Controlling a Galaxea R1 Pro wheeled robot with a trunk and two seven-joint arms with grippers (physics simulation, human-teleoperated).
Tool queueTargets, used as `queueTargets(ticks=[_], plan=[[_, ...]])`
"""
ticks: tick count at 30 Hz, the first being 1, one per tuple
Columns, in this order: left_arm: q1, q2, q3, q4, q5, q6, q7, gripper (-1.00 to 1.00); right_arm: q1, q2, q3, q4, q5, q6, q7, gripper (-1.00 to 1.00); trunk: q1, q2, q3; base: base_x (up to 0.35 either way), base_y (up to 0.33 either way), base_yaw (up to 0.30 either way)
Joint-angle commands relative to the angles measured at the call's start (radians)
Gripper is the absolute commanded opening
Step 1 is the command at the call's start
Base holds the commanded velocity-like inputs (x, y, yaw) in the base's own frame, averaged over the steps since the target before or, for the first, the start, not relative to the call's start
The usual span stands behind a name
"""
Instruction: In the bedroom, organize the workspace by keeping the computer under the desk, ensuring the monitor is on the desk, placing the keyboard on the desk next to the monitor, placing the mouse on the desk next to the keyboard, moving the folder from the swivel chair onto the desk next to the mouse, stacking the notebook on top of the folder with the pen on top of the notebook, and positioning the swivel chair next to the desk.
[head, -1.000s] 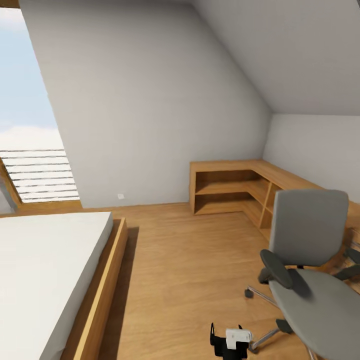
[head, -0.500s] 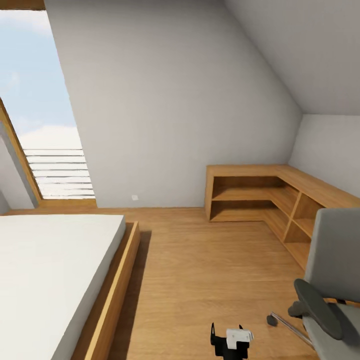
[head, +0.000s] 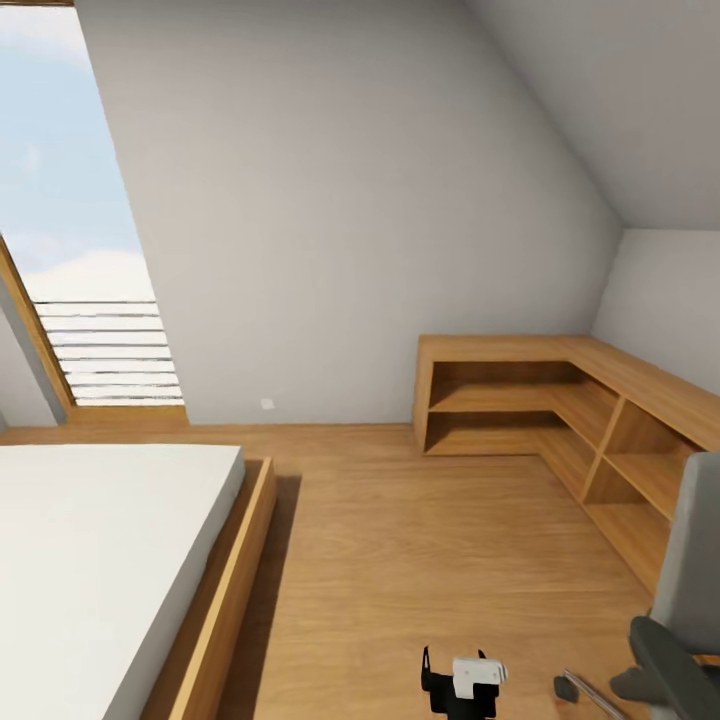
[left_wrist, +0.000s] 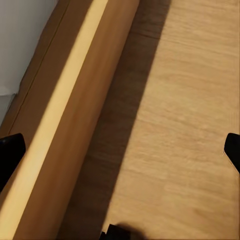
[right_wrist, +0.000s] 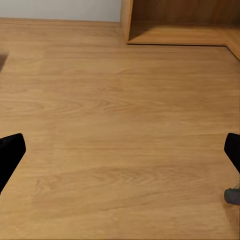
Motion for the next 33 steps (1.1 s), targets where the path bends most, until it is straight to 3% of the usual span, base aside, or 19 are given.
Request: queueTargets(ticks=[1,33], plan=[[-0.001,-0.001,0.004,0.0,0.001,-0.003,-0.001,1.0,-0.001,0.0,0.008,0.0,-0.002,0.0,-0.009,1.0,0.001,-0.001,-0.001,0.329,0.0,0.001],[-0.001,-0.001,0.004,0.0,0.0,-0.003,-0.001,1.0,-0.001,-0.001,0.007,0.0,-0.002,0.0,-0.009,1.0,0.001,-0.001,-0.001,0.329,0.0,-0.003]])
